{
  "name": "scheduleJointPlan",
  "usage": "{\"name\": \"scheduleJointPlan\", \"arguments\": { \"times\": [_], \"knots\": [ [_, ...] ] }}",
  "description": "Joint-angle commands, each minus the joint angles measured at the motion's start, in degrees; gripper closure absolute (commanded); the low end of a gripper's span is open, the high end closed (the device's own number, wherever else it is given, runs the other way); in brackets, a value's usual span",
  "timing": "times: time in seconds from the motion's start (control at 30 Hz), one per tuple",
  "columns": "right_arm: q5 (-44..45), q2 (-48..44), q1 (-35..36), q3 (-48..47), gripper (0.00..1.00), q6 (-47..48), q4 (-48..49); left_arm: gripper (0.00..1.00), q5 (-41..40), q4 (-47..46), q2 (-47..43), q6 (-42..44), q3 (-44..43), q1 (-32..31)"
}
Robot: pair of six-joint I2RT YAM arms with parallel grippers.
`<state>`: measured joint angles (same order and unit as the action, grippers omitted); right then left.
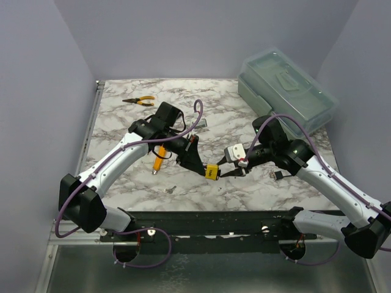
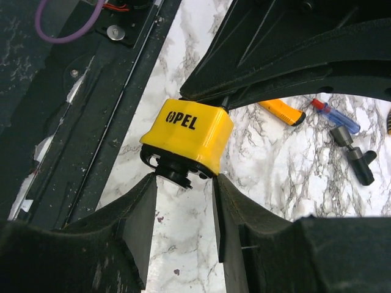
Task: Lock with the key
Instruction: Adjust the lock.
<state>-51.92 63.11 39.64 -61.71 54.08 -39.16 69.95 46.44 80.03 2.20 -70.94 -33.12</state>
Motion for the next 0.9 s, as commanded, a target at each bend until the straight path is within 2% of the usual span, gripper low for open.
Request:
{"name": "scheduleJointPlan", "arguments": {
  "times": [0.0, 0.47, 0.87],
  "knots": [
    [-3.8, -0.1, 0.2, -2.8, 0.58, 0.8, 2.7, 1.00, 0.2, -1.4, 1.1, 1.5, -1.8, -1.1],
    [-2.2, -2.3, 0.3, 0.0, 0.55, -5.2, 10.3, 1.00, 1.8, -1.4, 1.9, 2.1, -1.9, -1.1],
    [1.3, -4.7, 0.3, 3.0, 0.56, -0.8, 5.6, 1.00, 2.6, -0.2, 0.2, 3.0, -1.9, -1.1]
  ]
}}
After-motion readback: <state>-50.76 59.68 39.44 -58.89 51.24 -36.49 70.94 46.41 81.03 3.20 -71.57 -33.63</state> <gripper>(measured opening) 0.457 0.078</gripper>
